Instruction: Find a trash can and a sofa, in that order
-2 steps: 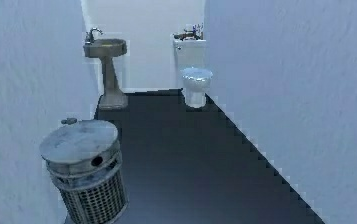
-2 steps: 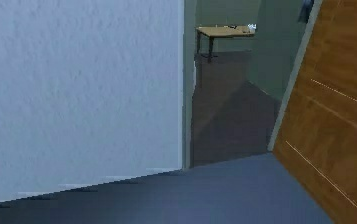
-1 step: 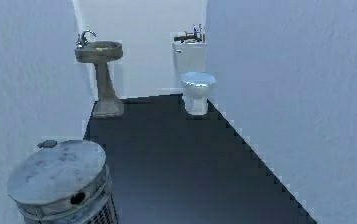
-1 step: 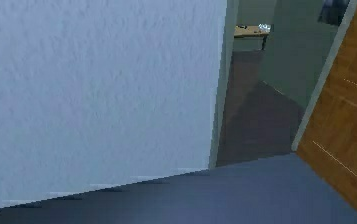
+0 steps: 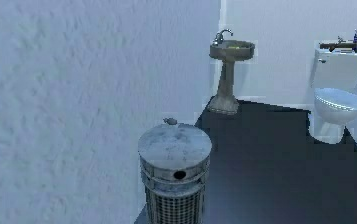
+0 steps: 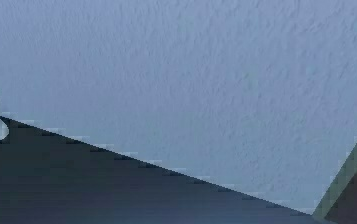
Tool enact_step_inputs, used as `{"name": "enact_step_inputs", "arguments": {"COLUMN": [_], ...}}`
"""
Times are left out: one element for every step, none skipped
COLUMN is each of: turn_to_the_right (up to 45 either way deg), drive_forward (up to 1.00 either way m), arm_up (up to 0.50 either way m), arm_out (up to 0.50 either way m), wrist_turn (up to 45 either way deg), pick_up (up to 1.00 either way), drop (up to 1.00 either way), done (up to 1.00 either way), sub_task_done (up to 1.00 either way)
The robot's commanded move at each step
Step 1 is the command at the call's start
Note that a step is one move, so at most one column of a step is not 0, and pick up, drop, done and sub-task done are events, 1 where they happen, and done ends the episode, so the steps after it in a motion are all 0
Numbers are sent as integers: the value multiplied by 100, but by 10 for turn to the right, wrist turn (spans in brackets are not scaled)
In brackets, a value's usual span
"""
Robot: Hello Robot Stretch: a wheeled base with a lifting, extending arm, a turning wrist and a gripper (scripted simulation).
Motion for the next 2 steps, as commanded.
{"name": "enact_step_inputs", "arguments": {"turn_to_the_right": [0,450], "drive_forward": [0,0], "arm_up": [0,0], "arm_out": [0,0], "wrist_turn": [0,0], "pick_up": [0,0], "drop": [0,0], "done": [0,0], "sub_task_done": [100,0]}}
